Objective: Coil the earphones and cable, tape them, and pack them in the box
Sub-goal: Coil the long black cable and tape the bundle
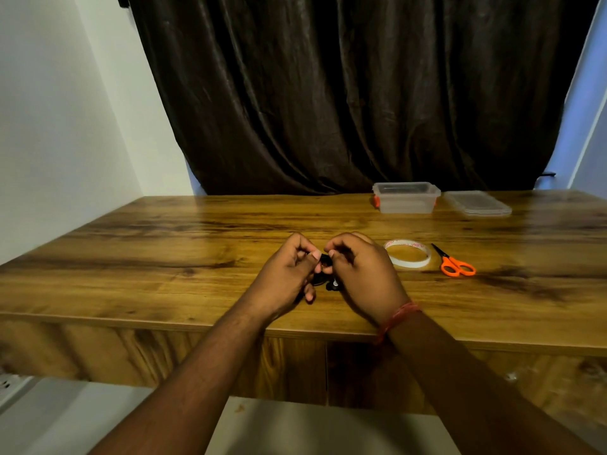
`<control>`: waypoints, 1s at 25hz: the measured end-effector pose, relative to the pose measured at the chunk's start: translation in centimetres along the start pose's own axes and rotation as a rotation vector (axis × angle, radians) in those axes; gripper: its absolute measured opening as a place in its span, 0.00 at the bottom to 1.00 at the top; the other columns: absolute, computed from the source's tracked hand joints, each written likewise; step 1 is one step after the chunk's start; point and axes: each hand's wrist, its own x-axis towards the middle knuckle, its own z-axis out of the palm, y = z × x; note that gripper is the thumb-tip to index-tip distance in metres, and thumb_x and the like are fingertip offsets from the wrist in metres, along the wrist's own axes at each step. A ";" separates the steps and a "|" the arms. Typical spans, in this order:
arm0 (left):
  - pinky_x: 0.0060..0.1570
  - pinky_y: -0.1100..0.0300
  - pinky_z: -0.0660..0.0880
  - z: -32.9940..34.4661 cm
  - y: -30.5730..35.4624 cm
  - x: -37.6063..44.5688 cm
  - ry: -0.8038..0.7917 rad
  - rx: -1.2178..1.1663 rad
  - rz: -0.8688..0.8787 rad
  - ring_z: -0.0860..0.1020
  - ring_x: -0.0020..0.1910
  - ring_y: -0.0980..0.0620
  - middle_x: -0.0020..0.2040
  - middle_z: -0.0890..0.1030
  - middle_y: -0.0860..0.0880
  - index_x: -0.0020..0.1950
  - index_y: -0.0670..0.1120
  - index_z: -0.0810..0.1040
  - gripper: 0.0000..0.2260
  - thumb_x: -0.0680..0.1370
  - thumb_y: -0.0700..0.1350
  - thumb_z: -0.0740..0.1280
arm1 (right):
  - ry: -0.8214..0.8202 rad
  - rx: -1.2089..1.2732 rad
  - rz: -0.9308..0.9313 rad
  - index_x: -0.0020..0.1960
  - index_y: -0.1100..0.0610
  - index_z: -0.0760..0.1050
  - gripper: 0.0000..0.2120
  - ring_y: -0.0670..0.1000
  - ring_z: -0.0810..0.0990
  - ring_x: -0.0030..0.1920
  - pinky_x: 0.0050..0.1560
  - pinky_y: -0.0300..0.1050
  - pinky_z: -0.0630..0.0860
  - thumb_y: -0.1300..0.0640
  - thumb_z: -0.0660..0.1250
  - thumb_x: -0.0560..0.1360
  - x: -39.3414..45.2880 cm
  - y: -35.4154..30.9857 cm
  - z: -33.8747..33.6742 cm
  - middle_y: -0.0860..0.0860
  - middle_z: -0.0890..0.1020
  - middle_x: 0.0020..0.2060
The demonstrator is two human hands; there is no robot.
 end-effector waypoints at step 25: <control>0.30 0.55 0.73 0.2 0.1 0.0 0.051 0.340 0.042 0.75 0.27 0.47 0.44 0.81 0.42 0.50 0.41 0.70 0.07 0.83 0.44 0.60 | -0.046 -0.485 -0.173 0.50 0.55 0.76 0.05 0.48 0.72 0.43 0.41 0.40 0.66 0.57 0.62 0.79 -0.8 -1.0 0.6 0.49 0.73 0.47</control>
